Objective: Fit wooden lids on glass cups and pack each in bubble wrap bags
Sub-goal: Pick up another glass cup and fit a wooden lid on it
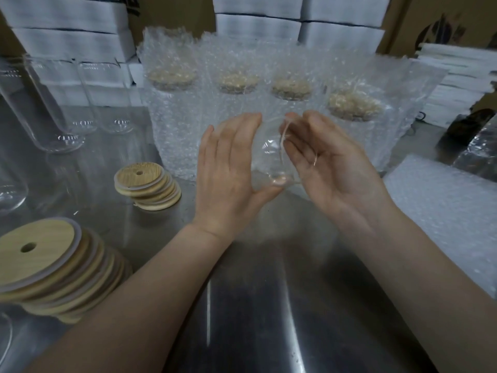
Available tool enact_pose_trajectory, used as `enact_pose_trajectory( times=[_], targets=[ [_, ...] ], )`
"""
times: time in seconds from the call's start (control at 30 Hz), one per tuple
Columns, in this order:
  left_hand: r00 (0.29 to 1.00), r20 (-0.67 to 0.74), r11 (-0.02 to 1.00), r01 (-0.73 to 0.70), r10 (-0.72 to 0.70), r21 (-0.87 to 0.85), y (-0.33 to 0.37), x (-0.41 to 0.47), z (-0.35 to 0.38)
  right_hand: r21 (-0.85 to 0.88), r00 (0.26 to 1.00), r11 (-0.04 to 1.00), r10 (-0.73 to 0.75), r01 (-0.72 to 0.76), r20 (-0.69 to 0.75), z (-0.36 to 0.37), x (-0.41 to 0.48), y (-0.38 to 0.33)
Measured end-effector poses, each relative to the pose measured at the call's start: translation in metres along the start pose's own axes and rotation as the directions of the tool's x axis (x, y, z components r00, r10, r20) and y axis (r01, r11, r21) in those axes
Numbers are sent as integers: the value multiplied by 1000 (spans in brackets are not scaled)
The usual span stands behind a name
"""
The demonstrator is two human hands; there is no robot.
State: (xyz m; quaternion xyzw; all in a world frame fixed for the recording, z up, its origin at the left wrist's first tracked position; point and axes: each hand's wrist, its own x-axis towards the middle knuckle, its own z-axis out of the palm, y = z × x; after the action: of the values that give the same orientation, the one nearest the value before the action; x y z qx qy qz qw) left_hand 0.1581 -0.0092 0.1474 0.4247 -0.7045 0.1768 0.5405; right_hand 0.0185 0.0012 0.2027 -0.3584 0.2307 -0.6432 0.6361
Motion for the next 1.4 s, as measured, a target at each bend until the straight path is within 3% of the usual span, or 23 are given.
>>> enact_pose_trajectory(
  times=[0.13, 0.37, 0.57, 0.77, 1.1, 1.27, 1.4],
  targets=[
    [993, 7, 992, 118, -118, -49, 5, 1, -8, 34, 984, 999, 26, -32, 174, 0, 0, 0],
    [959, 36, 943, 283, -282, -173, 6, 2, -18, -275, 912, 958, 38, 83, 409, -11, 3, -2],
    [958, 65, 950, 285, -279, -127, 6, 2, -15, -509, 931, 812, -109, 286, 348, -11, 2, -2],
    [978, 86, 980, 193, -188, -52, 7, 2, -14, -581, 942, 749, -187, 320, 278, -9, -2, 3],
    [995, 61, 996, -79, 76, 43, 2, 0, -3, -500, 955, 819, -292, 280, 56, -9, -1, 0],
    [999, 42, 1000, -14, 15, -24, 6, 0, -7, -390, 978, 898, -203, 203, 43, -9, 0, -2],
    [975, 66, 949, 222, -212, -225, 13, 0, -13, -299, 993, 948, -94, 112, 76, -7, -1, 2]
  ],
)
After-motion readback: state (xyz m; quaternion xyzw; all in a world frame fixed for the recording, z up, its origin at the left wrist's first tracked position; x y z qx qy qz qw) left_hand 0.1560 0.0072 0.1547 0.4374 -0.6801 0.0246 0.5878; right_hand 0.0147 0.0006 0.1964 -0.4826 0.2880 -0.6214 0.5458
